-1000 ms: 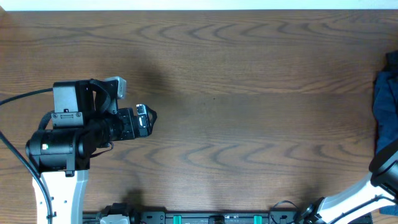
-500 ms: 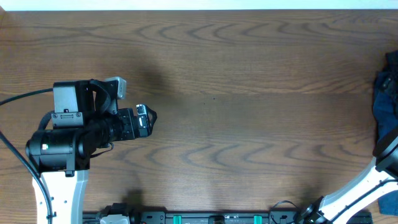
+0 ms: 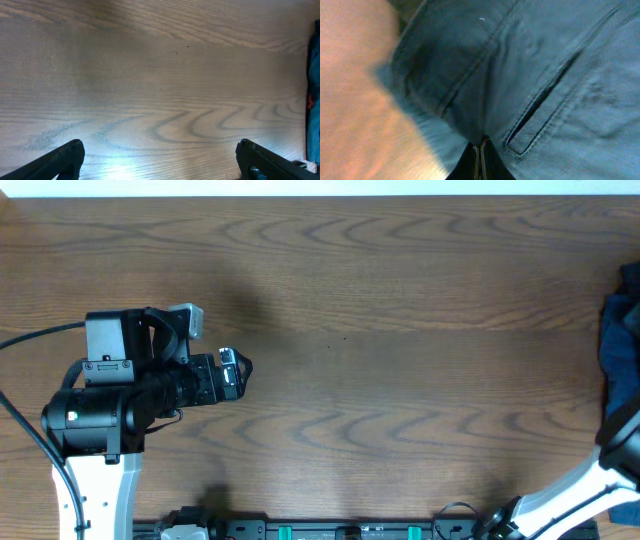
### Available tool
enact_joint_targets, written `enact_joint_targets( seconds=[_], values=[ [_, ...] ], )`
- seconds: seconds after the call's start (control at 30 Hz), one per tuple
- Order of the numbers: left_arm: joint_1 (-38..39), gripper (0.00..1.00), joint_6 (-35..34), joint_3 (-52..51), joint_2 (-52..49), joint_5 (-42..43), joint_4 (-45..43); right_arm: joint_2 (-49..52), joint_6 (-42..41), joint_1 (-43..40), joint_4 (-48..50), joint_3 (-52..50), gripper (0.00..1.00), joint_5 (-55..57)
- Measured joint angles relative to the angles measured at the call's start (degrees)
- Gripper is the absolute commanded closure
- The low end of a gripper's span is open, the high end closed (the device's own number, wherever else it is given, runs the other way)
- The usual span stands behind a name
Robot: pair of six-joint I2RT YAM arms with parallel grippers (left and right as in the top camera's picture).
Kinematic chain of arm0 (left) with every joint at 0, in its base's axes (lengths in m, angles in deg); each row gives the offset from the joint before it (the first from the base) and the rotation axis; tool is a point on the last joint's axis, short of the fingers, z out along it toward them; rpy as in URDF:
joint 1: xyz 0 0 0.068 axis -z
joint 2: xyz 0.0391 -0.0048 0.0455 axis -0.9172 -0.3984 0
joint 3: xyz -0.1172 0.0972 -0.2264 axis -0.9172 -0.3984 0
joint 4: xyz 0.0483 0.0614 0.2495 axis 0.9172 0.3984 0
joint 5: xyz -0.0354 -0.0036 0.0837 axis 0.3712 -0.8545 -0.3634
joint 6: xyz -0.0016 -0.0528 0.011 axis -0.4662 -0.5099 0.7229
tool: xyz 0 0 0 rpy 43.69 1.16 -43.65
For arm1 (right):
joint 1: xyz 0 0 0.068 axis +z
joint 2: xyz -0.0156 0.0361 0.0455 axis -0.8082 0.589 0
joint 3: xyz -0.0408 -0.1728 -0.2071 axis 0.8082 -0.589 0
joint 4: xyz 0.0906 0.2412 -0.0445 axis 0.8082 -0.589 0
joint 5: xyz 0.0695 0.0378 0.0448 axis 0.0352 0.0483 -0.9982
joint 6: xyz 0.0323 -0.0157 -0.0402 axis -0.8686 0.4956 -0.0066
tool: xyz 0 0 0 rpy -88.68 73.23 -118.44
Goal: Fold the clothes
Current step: 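Grasp the blue shorts with the right gripper and drag them to center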
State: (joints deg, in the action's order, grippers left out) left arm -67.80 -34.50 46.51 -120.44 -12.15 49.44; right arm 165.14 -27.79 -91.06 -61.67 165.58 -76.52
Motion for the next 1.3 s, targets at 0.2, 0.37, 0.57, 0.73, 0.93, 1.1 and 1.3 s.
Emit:
enact_joint_targets(
  seconds=[0.2, 0.37, 0.57, 0.73, 0.93, 1.1, 1.3],
  values=[
    [0.0, 0.02, 0.0, 0.0, 0.1, 0.1, -0.1, -14.5, -1.4, 5.9, -1.0, 0.0, 0.99, -10.3],
    [0.0, 0.02, 0.0, 2.0, 0.2, 0.1, 0.4, -19.7, -2.4, 19.2, -6.0, 0.5, 0.99, -16.6],
    [0.0, 0.02, 0.2, 9.7, 1.7, 0.1, 1.7, -16.7, -2.7, 37.1, -10.1, 0.4, 0.99, -18.8],
    [0.0, 0.02, 0.3, 11.4, 4.1, -0.2, 3.1, -12.7, -1.3, 51.9, -12.0, 0.4, 0.55, -19.0],
    [0.0, 0.02, 0.4, 11.4, 4.1, -2.1, 7.1, -12.0, 0.7, 58.6, -12.8, 0.3, 0.45, -11.7],
    [0.0, 0.02, 0.8, 11.4, 3.5, -3.0, 7.7, -12.0, -0.7, 55.7, -12.0, 0.1, 0.5, -8.8],
    [0.0, 0.02, 1.3, 11.4, 0.3, -3.2, 8.2, -11.3, -3.3, 54.3, -5.7, -4.3, 0.67, -10.3]
  ],
)
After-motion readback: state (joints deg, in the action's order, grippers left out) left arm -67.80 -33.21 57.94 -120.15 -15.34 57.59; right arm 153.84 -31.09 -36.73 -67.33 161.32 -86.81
